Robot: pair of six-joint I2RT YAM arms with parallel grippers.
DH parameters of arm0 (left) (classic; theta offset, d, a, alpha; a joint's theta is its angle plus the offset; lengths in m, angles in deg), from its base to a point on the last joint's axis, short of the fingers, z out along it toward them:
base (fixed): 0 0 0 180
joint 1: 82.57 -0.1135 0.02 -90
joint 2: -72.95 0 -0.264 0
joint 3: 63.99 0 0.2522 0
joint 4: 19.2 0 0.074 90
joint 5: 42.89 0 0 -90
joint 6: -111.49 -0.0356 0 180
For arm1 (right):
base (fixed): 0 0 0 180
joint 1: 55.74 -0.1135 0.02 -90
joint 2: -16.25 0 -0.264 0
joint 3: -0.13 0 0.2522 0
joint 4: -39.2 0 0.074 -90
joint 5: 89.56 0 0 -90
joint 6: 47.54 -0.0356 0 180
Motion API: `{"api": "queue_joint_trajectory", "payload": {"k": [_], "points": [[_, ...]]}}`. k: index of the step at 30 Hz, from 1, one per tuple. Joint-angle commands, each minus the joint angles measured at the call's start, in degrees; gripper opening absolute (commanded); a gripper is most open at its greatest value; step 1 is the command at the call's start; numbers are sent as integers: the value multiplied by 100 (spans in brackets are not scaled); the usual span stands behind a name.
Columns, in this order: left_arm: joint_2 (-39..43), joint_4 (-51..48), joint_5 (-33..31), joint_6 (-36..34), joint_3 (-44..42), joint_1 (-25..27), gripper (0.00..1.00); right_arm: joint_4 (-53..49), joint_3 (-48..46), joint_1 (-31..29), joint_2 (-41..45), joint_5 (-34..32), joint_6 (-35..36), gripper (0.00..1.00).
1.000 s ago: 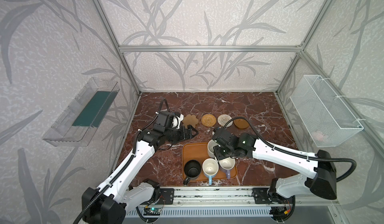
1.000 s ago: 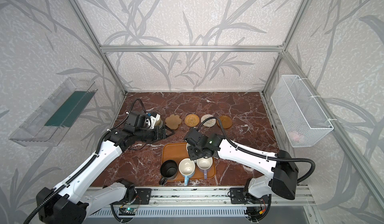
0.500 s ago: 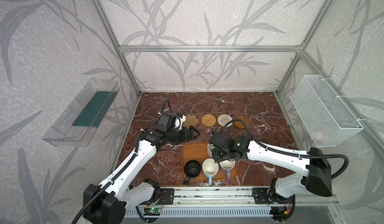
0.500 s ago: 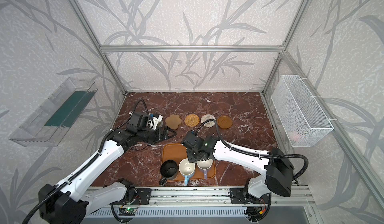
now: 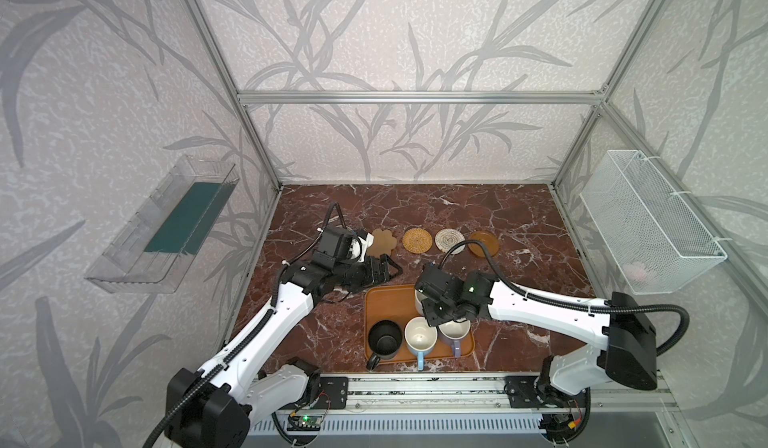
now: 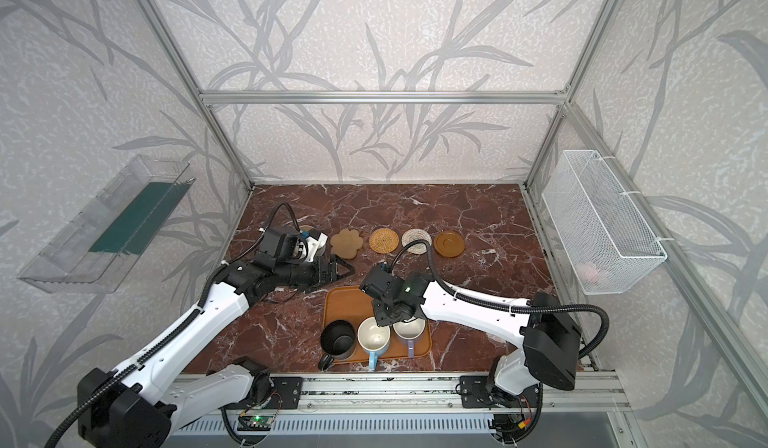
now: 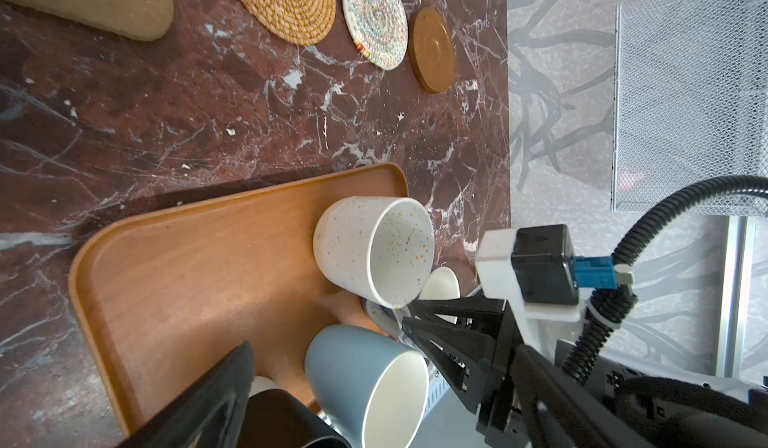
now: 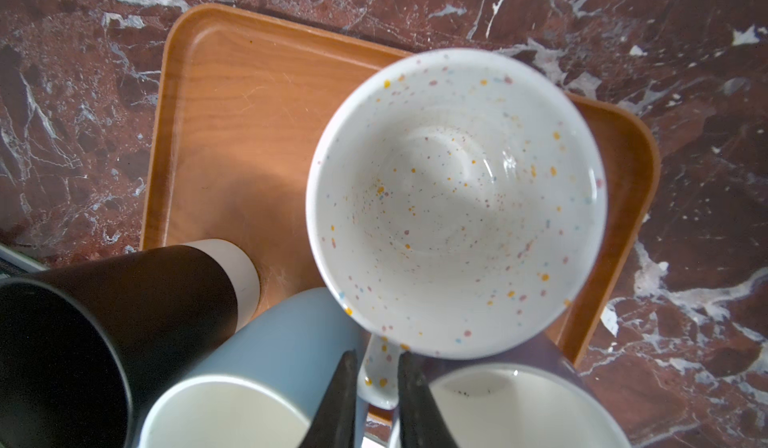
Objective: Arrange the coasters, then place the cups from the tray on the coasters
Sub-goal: 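Lower right gripper onto the white speckled mug handle on the tray and close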
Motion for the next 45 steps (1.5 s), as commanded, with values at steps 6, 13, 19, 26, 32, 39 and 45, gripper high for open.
{"api": "queue_joint_trajectory", "payload": {"k": [6,13,19,26,32,39,45], "points": [[180,-8,-23,-29,5,28,99,36,-27,88,-212,-112,19,21],[302,-316,-403,-213,115,20,99,73,36,133,-388,-184,29,21],[312,-437,-423,-293,162,22,99,-41,185,179,-559,-248,53,23],[311,-407,-447,-289,110,17,99,-77,196,237,-636,-280,12,32],[300,-416,-484,-318,127,19,99,46,229,275,-721,-286,61,30],[311,-442,-491,-345,136,17,99,134,266,276,-901,-223,113,31],[322,-497,-548,-372,145,24,99,200,277,449,-1056,-163,154,30]]}}
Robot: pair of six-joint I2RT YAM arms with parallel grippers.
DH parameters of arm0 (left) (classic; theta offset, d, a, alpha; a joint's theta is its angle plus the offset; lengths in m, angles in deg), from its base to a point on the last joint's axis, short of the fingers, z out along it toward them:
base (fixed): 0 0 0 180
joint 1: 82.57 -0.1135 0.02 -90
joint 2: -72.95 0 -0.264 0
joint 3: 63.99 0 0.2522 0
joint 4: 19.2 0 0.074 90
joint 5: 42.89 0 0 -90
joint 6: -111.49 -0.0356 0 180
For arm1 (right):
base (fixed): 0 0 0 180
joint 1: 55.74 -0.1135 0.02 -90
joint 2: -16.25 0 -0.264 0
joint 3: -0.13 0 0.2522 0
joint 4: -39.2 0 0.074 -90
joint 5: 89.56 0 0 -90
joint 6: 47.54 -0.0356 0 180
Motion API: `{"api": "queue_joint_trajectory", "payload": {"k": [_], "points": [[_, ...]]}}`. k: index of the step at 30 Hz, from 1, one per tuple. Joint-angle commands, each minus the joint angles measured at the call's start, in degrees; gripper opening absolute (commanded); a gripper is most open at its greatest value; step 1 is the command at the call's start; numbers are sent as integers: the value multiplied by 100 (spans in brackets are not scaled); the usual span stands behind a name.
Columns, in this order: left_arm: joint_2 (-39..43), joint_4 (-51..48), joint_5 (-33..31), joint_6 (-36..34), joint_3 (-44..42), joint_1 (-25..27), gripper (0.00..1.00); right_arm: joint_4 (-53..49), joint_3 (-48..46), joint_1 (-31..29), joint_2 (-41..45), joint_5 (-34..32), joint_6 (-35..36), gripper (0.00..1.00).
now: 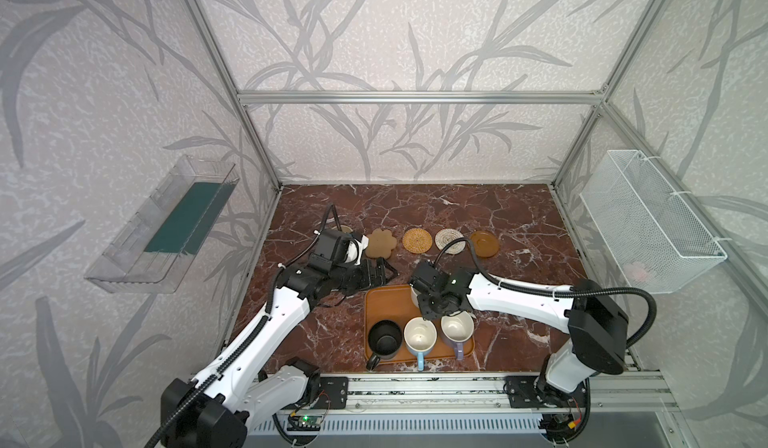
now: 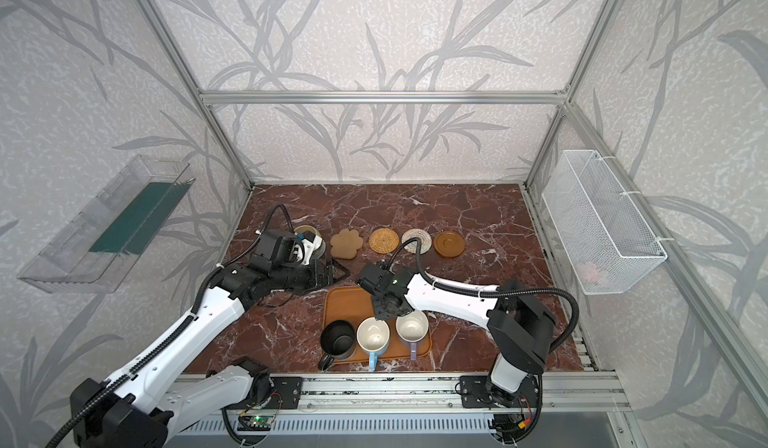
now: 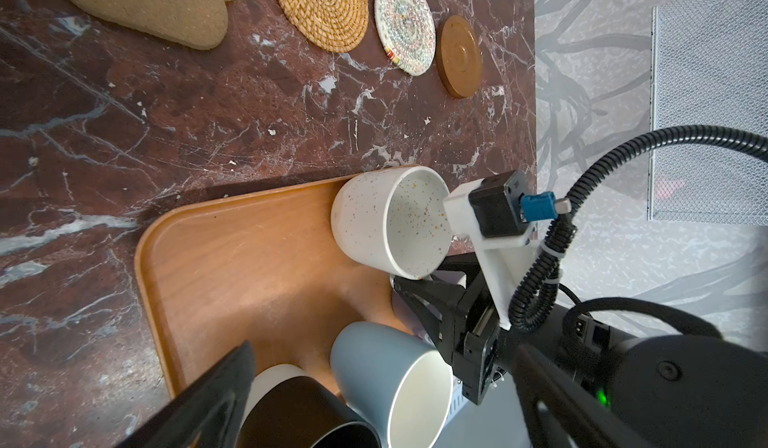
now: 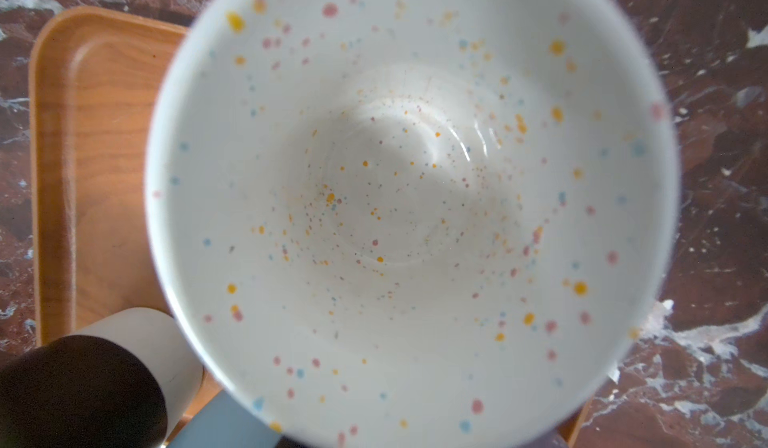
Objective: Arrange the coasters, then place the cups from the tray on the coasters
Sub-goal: 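Lower right gripper onto the white speckled mug handle on the tray and close, then lift the speckled mug with right gripper toward the cork paw coaster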
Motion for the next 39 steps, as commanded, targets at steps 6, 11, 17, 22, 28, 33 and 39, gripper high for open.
{"api": "queue_joint_trajectory", "payload": {"k": [6,11,17,22,28,33,39], "points": [[139,-91,-103,-120,143,24,99,24,162,172,-223,-18,167,30],[152,-88,-132,-126,151,16,99,26,185,212,-223,-1,209,26],[169,-86,-187,-107,135,24,99,65,252,214,-219,6,268,21],[242,-57,-278,-116,150,24,99,110,226,213,-214,4,308,17],[243,23,-253,-77,125,19,99,216,232,213,-81,-32,360,9],[346,710,9,563,-242,23,99,228,257,194,100,-86,460,0],[433,1109,-80,901,-366,24,99,214,295,196,299,-126,543,0]]}}
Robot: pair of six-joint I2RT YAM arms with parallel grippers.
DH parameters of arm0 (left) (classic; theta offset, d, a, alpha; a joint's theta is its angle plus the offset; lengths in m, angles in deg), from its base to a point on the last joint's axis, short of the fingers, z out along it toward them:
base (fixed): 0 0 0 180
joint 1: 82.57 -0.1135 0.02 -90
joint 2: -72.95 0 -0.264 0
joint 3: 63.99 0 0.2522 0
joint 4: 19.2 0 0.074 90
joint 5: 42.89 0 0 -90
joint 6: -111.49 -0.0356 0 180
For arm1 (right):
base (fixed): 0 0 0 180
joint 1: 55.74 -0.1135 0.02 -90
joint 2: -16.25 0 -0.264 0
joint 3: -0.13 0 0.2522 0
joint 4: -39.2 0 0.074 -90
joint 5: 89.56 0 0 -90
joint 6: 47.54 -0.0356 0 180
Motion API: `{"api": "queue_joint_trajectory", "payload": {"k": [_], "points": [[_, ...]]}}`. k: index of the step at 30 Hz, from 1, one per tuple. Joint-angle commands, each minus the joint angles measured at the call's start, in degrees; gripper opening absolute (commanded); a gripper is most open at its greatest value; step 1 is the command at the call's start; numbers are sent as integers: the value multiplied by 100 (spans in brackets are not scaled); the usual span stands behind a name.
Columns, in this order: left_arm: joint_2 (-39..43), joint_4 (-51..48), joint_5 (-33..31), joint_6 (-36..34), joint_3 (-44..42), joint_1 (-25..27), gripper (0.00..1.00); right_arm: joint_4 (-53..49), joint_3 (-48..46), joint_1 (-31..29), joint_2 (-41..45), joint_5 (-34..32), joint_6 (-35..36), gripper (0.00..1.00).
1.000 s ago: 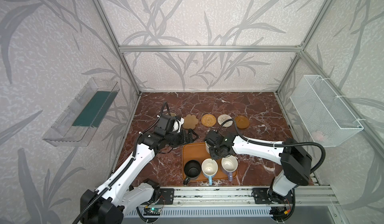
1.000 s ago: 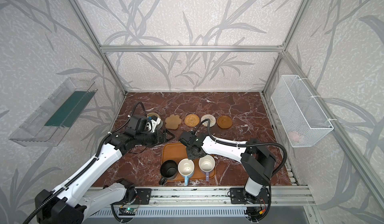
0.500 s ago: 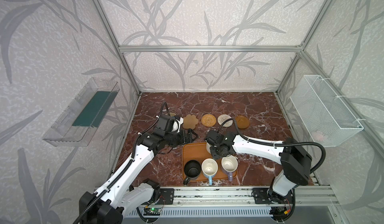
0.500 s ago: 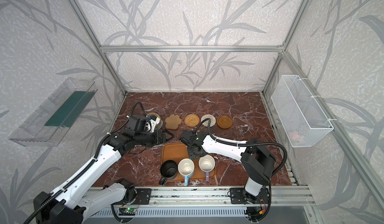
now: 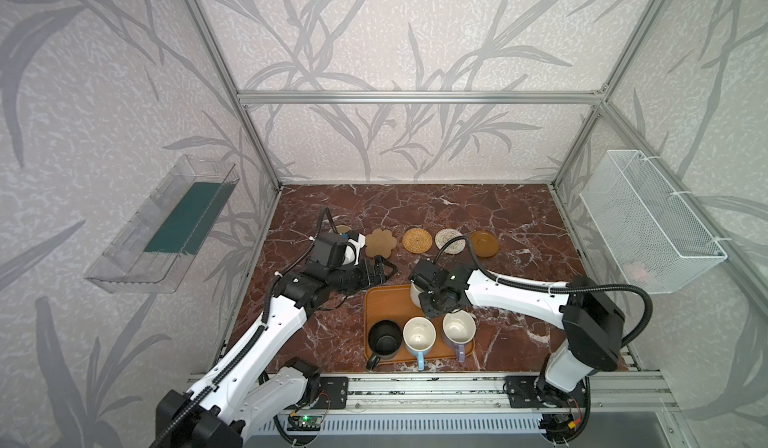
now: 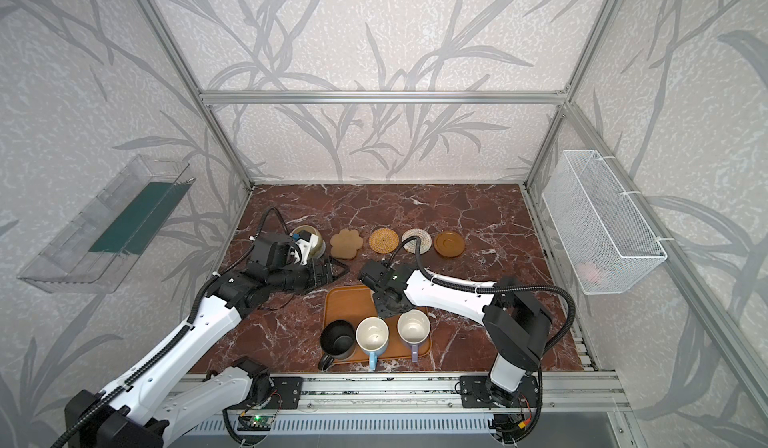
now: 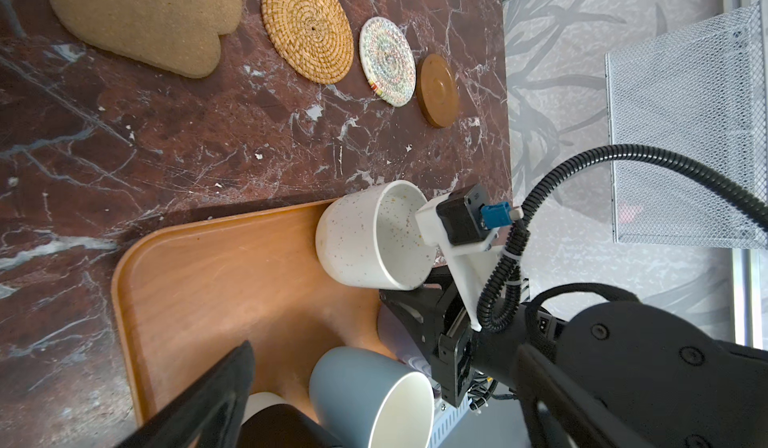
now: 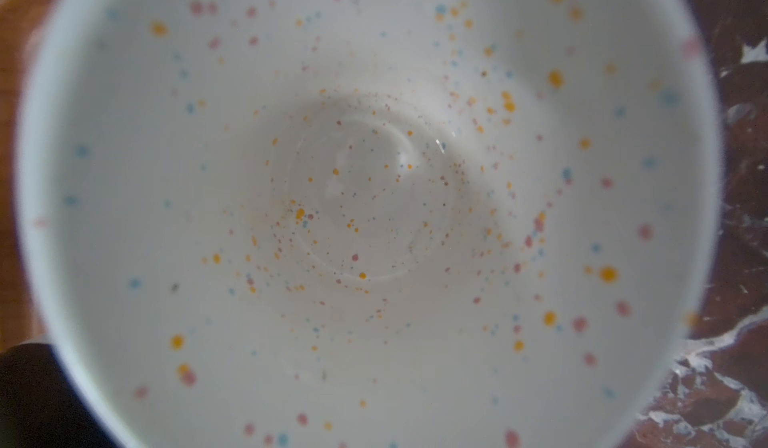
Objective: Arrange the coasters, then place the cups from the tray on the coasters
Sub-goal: 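Lift the speckled mug with right gripper toward the cork paw coaster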
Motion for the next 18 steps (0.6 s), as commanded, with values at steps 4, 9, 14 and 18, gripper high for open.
{"api": "queue_joint_trajectory", "payload": {"k": [4,9,14,18], "points": [[79,372,-33,252,37,20,99,255,238,22,545,-257,123,0],[171,382,-261,395,-26,24,99,214,279,20,766,-314,126,0],[282,969,-320,1193,-253,33,99,-26,533,22,895,-342,125,0],[189,528,-740,893,137,17,99,-111,864,23,887,-344,383,0]]}}
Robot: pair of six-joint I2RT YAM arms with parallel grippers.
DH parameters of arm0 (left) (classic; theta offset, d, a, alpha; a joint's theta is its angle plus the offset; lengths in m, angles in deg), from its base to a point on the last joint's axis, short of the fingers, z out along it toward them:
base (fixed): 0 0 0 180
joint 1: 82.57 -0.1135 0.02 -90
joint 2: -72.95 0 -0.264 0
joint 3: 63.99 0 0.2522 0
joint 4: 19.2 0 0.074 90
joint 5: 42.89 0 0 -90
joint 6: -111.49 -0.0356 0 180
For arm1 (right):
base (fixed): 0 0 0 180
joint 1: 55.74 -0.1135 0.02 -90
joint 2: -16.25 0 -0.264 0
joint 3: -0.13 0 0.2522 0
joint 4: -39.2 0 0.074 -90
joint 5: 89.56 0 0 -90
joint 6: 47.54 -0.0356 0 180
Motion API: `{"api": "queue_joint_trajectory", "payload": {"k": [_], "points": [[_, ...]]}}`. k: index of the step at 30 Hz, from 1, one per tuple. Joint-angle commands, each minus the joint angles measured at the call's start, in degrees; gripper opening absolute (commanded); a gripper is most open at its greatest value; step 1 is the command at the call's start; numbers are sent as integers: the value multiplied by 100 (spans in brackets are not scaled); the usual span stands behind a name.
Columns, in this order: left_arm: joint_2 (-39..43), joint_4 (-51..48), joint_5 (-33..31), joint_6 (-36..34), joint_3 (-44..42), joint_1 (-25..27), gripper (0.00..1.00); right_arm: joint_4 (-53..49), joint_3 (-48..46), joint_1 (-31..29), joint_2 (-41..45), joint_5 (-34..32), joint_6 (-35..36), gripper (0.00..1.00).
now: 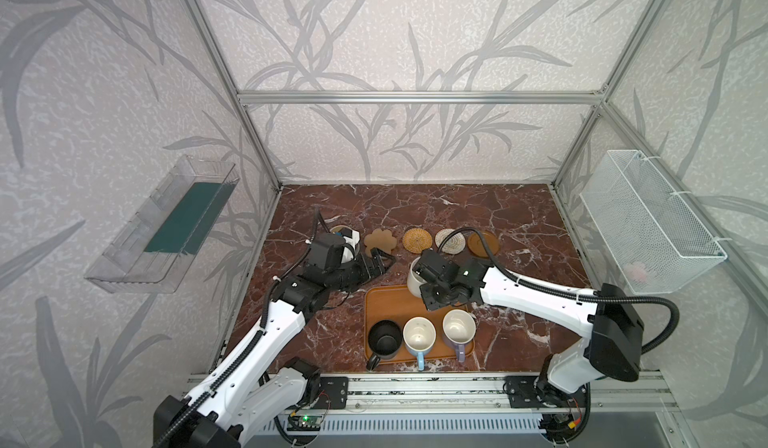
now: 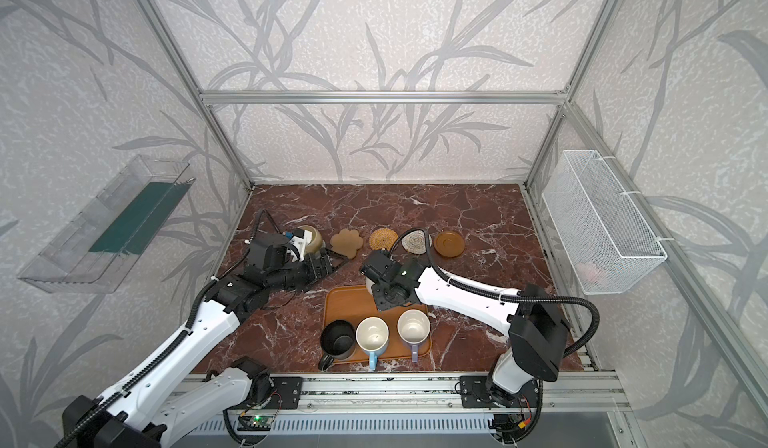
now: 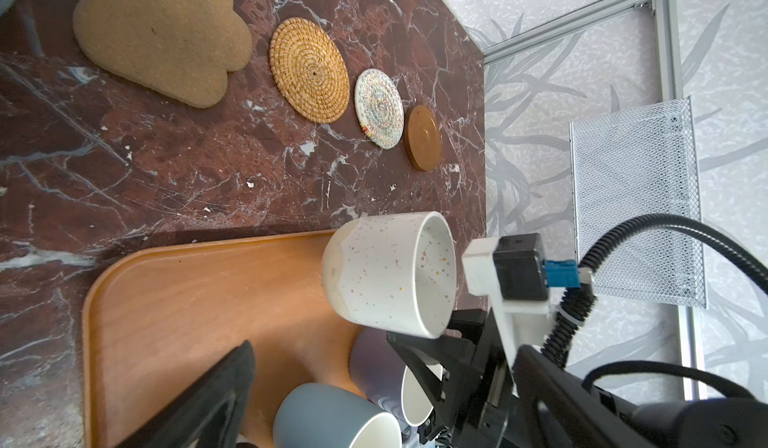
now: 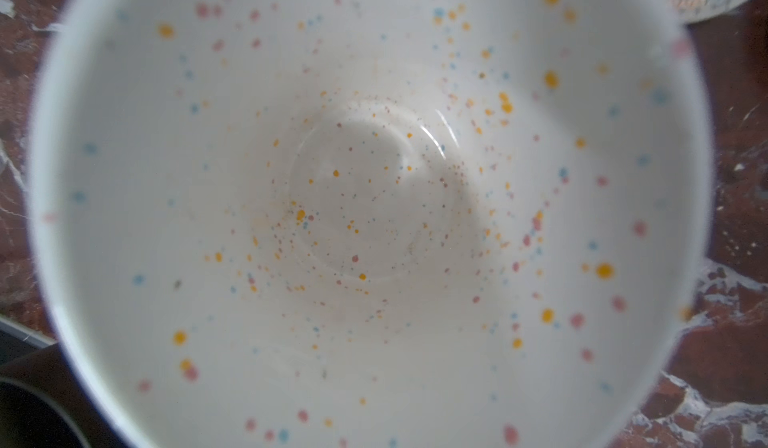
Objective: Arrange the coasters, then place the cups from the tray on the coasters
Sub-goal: 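Lift the speckled mug with right gripper toward the cork paw coaster, then lower the speckled mug onto the cork paw coaster beside the cream mug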
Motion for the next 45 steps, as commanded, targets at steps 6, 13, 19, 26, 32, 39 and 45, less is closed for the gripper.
{"api": "queue_joint_trajectory", "payload": {"k": [6,13,19,26,32,39,45], "points": [[-204,-206,-248,-138,530,-213,99,-69,1074,14,13,-399,322,0],[-225,-967,-523,-752,872,-839,99,-341,1656,26,-416,-663,341,0],[-529,-1365,-217,-1253,1239,-1226,98,-649,2380,21,-955,-950,270,0],[-672,-1451,-156,-1434,1326,-1704,98,-982,3463,23,-1773,-1321,198,0],[-792,-1397,-239,-1444,1316,-1987,98,-1635,4778,28,-2732,-1570,15,0],[-950,-1279,-51,-1506,1214,-2221,98,-2342,6347,32,-3883,-1469,-322,0],[-1119,-1159,-71,-1488,1179,-2310,98,-2928,7892,69,-4931,-1436,-385,0]]}}
